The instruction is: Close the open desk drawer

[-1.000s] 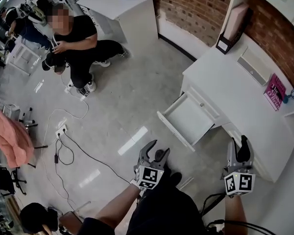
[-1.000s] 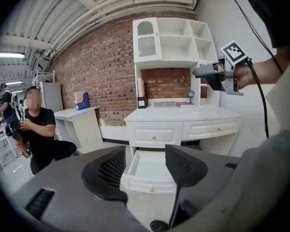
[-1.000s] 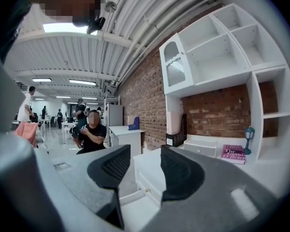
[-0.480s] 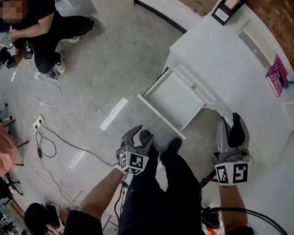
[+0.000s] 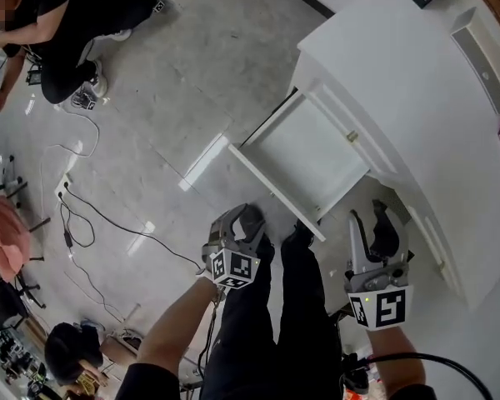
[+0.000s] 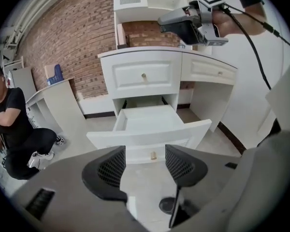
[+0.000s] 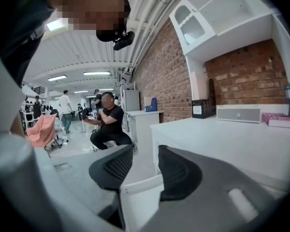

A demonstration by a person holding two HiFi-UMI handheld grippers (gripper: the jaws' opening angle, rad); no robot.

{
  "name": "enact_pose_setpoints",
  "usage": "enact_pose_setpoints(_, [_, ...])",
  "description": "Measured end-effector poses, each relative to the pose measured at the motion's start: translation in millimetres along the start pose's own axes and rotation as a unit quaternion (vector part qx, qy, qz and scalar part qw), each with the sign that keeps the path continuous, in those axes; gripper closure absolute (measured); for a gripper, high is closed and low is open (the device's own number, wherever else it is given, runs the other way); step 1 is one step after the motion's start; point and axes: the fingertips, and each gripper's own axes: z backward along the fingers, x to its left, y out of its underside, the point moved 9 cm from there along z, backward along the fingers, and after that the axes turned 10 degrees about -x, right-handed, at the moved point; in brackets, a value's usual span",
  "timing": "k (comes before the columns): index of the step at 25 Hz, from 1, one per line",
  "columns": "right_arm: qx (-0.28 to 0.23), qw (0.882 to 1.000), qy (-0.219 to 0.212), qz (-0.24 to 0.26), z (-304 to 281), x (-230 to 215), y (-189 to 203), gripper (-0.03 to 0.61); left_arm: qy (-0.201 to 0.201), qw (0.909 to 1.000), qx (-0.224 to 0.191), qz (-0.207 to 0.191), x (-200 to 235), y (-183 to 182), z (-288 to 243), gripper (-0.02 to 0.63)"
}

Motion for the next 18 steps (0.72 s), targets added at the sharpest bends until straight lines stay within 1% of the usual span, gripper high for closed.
enact_pose_setpoints(4, [0.014, 1.000, -0.018, 0.003, -2, -4, 40, 0.411, -0.004, 0.9999, 0.016, 0.005, 0, 22, -43, 0.360])
enact_pose_setpoints(7, [0.025, 0.999, -0.023, -0.009, -1, -7, 62, 0.411, -0.009, 0.9996, 0.025, 0.007, -2, 33, -65, 0.360])
enact_pose_setpoints(10, [0.030, 0.999, -0.022, -0.016, 0, -12, 76, 0.411, -0.014, 0.9993, 0.031, 0.014, -6, 38, -82, 0.360])
enact_pose_setpoints(12, [0.033, 0.999, -0.018, -0.020, -2, -16, 83, 0.413, -0.013, 0.9994, 0.030, 0.011, -8, 39, -91, 0.360])
enact_pose_setpoints(18, [0.044, 0.998, -0.012, -0.038, -2, -20, 93, 0.416, -0.014, 0.9996, 0.025, 0.005, -9, 27, -110, 0.360])
